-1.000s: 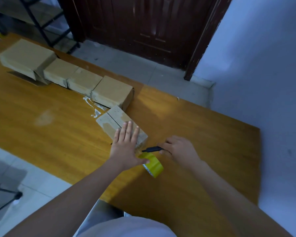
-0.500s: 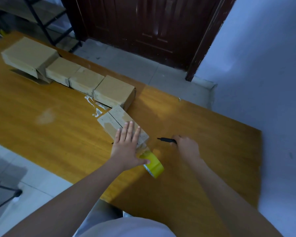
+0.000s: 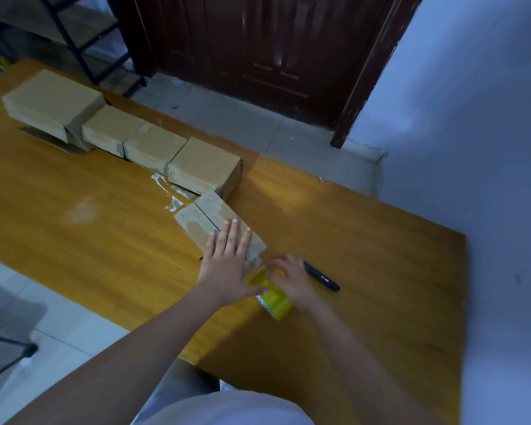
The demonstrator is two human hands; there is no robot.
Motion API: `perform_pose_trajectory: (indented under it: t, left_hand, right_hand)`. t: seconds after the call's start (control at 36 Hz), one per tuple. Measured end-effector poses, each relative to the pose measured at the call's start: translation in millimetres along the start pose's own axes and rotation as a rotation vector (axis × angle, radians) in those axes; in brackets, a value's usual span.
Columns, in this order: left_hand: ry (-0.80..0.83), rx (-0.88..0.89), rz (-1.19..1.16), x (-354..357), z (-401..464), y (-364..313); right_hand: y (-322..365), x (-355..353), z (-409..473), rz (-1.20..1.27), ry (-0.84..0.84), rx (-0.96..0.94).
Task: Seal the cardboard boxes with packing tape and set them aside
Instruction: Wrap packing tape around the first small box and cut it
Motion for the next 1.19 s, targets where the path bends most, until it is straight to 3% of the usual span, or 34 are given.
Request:
perform_pose_trajectory:
  t: [0.06,0.19,0.42,0.58,0.83,0.97,1.06,1.19]
  left_hand:
    - [-0.011,-0.001,0.009,-0.7,0.3,0.2]
    - [-0.009,0.012,-0.009,1.5,-0.1,-0.2]
    - [-0.074,0.024,-0.163,-2.2,3.4,5.3]
    - [-0.136,-0.026,-0.092,2.9,5.4,5.0]
    - [-0.233,-0.078,-0.009,3.5,8.4,3.2]
    - [-0.162,-0.119,0.025,7.1,6.5,1.8]
    - [-0.129,-0.204,-0.103,-1.4,1.5,-1.6]
    - [0.07,-0.287,-0.214,-8.9,-4.2,-11.5]
  right_hand:
    - [1.0,16.6,-0.5,0.12,0.1,0.042]
    - [13.4,15.8,-2.8,0.307,0.076,-0.027]
    - [14.7,12.2,-5.6,0.334,0.053,-0.027]
    - [14.6,7.6,-9.3,0.303,0.035,-0.061]
    - [-6.3,-0.2,-35.9,0.395,-0.024,0.033]
    - [-4.7,0.0,-36.1,0.411,-0.064,0.047]
    - [-4.2,-9.0,-33.3,0.438,-0.13,0.055]
    - [-2.9,-45.4,-32.4,0.498,-0.27,0.099]
Point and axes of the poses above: each hand's wrist, its own z-axis towards the middle knuckle, its own x-axis out of the palm, y = z × x, the point moved 9 cm from there along z, towards the middle knuckle, and after that the axes turned 10 degrees about -x, right-handed, at the moved point
